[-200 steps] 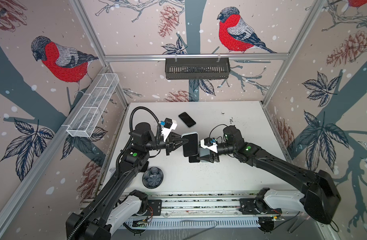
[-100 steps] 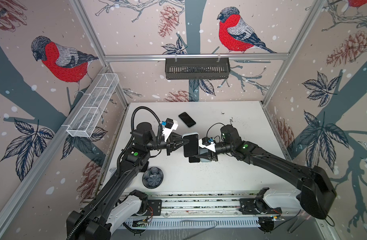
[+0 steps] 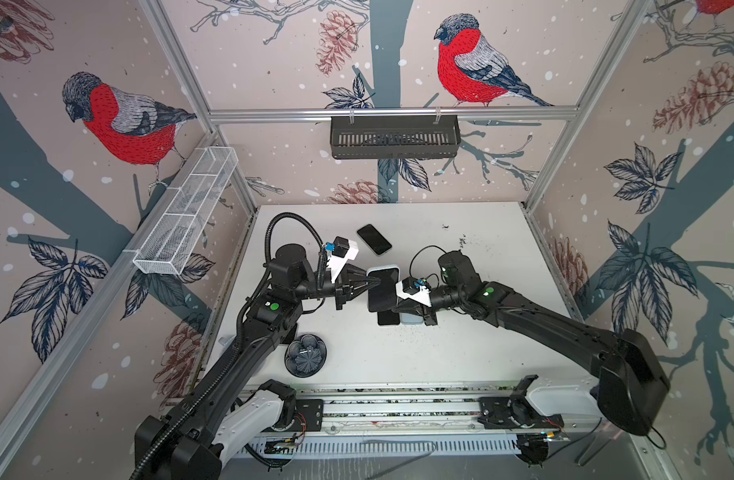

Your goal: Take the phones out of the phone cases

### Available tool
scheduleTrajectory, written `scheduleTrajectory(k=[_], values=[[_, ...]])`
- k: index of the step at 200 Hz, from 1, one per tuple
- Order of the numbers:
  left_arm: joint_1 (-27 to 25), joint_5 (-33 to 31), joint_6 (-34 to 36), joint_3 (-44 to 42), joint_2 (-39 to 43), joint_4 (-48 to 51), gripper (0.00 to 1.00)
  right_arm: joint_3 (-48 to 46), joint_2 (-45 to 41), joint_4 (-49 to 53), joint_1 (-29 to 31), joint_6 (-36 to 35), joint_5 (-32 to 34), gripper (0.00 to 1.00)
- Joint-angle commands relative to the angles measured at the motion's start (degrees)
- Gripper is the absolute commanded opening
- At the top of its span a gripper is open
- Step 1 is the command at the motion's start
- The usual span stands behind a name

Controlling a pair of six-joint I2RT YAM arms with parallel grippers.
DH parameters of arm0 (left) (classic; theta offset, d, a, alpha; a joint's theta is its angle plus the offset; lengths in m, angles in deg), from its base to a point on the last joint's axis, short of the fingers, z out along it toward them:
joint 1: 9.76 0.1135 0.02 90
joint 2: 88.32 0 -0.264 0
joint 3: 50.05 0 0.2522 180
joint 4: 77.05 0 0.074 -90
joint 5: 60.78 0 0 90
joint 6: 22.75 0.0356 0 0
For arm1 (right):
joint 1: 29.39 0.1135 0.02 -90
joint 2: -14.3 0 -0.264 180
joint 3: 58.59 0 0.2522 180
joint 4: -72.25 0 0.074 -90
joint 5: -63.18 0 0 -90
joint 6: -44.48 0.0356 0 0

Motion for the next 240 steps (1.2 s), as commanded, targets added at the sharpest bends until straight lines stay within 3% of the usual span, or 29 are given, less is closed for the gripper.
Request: scheduleTrajectory(k=[1,27,50,74,108,183,240], values=[[-0.61,1.65,-1.56,-0.29,-0.46,-3.21,0.00,-0.45,-0.58,-4.60,0.17,-2.20,-0.38,0.01],[-0.76,2.85,-5.11,-0.82,-1.58,-6.22,0.00,-3.11,-1.57,-11.05,1.06,-4.83,5.44,0.00],[-0.81,2.87,-6.31,-0.93,-1.55,-7.09,0.00,-5.29,-2.63,-18.74,1.38,-1.60,12.68,0.04],[-0.81,2.37,-5.99,-0.82,-0.48,-7.05,0.00,-6.63,-3.63,-16.59,-0.59,-1.01,6.35,0.39],[-0.79,1.87,-3.87,0.04,-0.07,-4.84,0.00,-4.19,-5.35,-7.28,-0.98,-3.39,3.04,0.50],[-0.80,0.47,-3.24,-0.53,1.69,-4.94,0.00,-2.67,-4.85,-3.71,-0.88,-2.69,-3.27,0.53],[-0.91,0.98,-3.20,-0.74,1.24,-5.39,0.00,-2.55,-5.55,-3.46,-1.02,-2.86,-3.13,0.49]])
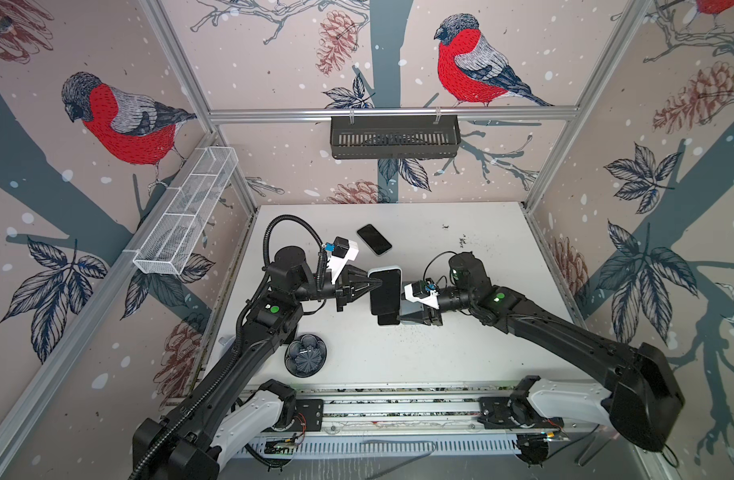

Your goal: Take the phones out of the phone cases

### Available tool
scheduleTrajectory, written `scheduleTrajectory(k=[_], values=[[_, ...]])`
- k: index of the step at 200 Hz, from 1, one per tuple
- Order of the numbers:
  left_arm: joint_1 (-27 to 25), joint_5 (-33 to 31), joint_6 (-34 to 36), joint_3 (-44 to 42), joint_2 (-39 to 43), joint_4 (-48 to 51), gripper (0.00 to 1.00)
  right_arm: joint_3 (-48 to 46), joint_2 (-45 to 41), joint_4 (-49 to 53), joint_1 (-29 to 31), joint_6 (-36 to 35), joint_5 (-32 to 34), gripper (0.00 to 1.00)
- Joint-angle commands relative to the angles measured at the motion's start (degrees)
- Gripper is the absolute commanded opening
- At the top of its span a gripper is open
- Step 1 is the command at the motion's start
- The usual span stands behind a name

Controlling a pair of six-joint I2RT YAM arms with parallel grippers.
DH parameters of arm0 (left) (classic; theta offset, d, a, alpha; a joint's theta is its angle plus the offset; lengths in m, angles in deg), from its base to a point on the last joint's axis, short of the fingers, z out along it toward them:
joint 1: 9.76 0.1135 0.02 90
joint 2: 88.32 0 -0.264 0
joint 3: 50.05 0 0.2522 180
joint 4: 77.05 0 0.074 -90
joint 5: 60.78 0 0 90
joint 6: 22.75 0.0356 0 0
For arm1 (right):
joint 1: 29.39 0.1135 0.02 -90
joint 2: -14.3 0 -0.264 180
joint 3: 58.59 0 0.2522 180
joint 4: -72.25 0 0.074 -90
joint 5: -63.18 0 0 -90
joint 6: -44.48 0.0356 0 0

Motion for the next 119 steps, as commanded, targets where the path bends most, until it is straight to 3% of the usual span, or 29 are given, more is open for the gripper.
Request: scheduleTrajectory(k=[1,73,110,119], values=[[-0.11,0.76,0.91,0.01,0.09,-2.51,0.00,0.51,-0.28,-0.13,0.07,-0.17,-1.37,0.49],[-0.64,0.68,1.21,-0.14,-0.52,-2.61,0.00,2.18,1.13,0.94,-0.03,-0.81,-2.43,0.39],[-0.64,1.08,0.91,0.03,-0.92,-2.70,0.00,2.63,2.80,2.63,-0.11,-3.30,-2.44,0.08],[-0.60,1.26,0.38,0.03,-1.04,-3.22,0.00,2.54,2.84,2.70,-0.16,-4.03,-2.36,0.05]])
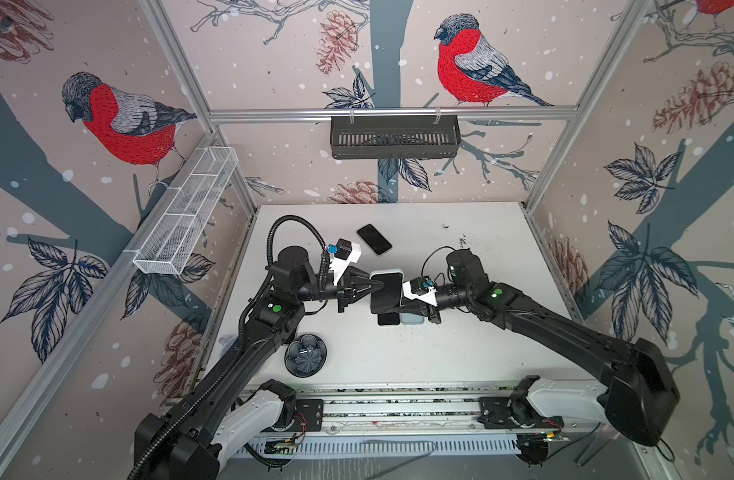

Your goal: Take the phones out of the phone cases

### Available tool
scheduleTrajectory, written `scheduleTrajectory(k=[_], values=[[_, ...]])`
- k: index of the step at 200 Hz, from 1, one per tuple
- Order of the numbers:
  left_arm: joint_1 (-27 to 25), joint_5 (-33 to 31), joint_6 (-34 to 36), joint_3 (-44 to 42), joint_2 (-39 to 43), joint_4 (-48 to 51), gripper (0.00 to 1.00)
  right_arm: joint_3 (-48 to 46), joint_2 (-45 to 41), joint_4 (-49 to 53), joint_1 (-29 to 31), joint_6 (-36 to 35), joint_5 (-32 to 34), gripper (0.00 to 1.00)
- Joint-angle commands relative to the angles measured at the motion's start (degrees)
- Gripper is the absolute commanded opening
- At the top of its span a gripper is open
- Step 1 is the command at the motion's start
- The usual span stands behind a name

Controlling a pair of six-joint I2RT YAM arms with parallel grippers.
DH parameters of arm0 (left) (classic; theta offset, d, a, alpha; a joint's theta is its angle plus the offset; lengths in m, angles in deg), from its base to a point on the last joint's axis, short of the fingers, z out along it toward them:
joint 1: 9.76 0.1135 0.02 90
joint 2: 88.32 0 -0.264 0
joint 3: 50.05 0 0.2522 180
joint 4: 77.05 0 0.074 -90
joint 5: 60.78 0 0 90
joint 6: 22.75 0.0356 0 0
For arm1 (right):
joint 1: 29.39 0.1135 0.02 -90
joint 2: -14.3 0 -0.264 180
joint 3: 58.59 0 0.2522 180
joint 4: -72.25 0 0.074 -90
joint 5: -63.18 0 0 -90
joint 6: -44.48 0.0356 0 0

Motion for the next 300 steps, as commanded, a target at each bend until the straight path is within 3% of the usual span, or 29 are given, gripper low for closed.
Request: scheduleTrajectory(k=[1,31,75,109,133,149,161,202,240,273,300], values=[[0.15,0.28,-2.38,0.34,-0.15,-3.26,0.00,0.21,0.24,0.84,0.13,-4.51,0.72,0.04],[0.13,1.05,-4.99,1.25,-1.52,-4.76,0.00,0.06,1.61,0.00,0.77,-6.88,2.14,0.02],[0.15,3.12,-11.95,2.12,-4.62,-11.81,0.00,4.44,6.33,2.80,6.56,-14.03,18.03,0.02],[0.11,3.89,-17.64,1.22,-5.51,-18.55,0.00,-2.10,2.40,-15.88,7.07,-8.72,30.13,0.02],[0.13,3.68,-19.09,1.21,-5.91,-19.54,0.00,-8.85,-2.80,-28.90,6.88,-3.69,37.24,0.16],[0.28,2.58,-20.10,1.06,-5.70,-19.81,0.00,-12.55,-6.36,-34.05,6.08,1.28,38.64,0.38],[0.29,1.31,-22.42,0.12,-4.98,-22.45,0.00,-15.55,-9.11,-37.40,5.17,5.92,38.08,0.49],[0.95,-8.21,-41.76,-6.10,-2.42,-41.41,0.00,-22.17,-16.41,-42.40,4.20,23.94,44.52,0.67],[1.22,-21.90,-61.58,-12.24,-1.73,-50.85,0.00,-22.59,-22.89,-35.86,2.66,48.23,49.29,0.73],[1.10,-26.37,-73.69,-15.55,-4.40,-59.63,0.00,-22.18,-25.69,-32.33,0.48,61.78,38.64,0.72],[0.40,-29.34,-76.43,-16.78,-4.86,-60.88,0.00,-25.76,-25.76,-39.12,1.61,69.16,33.64,0.72]])
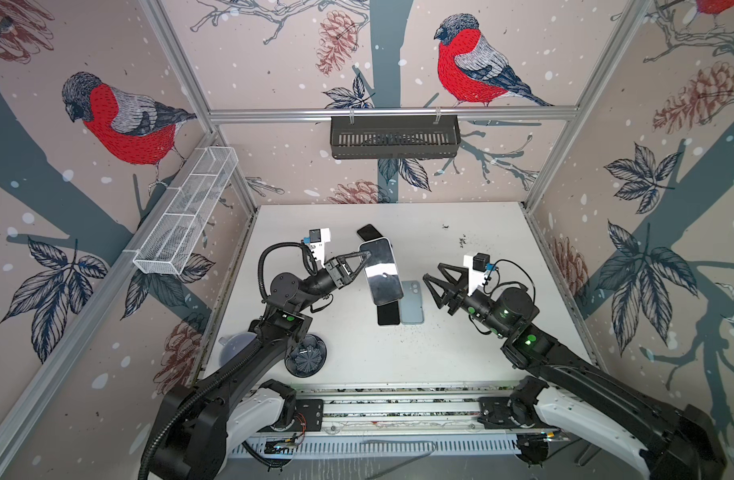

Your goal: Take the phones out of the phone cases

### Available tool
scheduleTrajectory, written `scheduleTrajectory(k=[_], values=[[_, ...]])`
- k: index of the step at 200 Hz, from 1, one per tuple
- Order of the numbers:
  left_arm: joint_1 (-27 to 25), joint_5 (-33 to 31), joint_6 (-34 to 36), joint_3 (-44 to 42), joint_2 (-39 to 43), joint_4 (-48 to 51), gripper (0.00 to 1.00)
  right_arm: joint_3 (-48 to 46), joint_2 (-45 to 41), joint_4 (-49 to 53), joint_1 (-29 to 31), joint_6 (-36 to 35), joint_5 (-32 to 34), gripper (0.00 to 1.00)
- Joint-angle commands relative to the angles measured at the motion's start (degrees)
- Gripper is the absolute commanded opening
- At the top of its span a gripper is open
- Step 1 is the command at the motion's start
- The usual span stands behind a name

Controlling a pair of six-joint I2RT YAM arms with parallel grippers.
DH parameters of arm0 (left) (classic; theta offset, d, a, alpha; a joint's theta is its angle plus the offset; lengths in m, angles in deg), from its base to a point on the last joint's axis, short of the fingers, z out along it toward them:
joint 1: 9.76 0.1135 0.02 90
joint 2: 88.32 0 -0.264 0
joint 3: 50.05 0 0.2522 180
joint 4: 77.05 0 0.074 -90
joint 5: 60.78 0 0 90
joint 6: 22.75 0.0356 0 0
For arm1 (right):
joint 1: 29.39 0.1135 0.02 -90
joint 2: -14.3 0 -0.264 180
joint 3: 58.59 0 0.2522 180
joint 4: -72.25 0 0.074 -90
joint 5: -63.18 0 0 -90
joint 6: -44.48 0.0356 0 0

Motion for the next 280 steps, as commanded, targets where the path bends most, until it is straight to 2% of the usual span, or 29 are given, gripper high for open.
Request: scheduleTrajectory(k=[1,48,86,177,280], values=[[-0.54,-4.98,-8.34,-0.62,-0.14,-10.39,0.00,-2.32,0.08,-5.13,0.93,11.98,-6.33,0.72],[-1.30,-6.77,-9.05,-1.72,-0.99,-11.34,0.00,-5.06,3.43,-15.84,5.32,16.45,-10.49,0.71],[-2.07,-7.70,-9.14,-2.08,-1.63,-12.45,0.00,-4.03,6.59,-18.04,7.93,16.92,-10.79,0.71],[-3.05,-7.65,-9.03,-1.90,-2.75,-14.53,0.00,-2.96,9.88,-20.05,8.27,17.07,-10.31,0.71],[-3.65,-6.47,-8.44,-2.01,-3.58,-15.51,0.00,-3.62,11.38,-22.21,5.94,18.05,-11.08,0.71]])
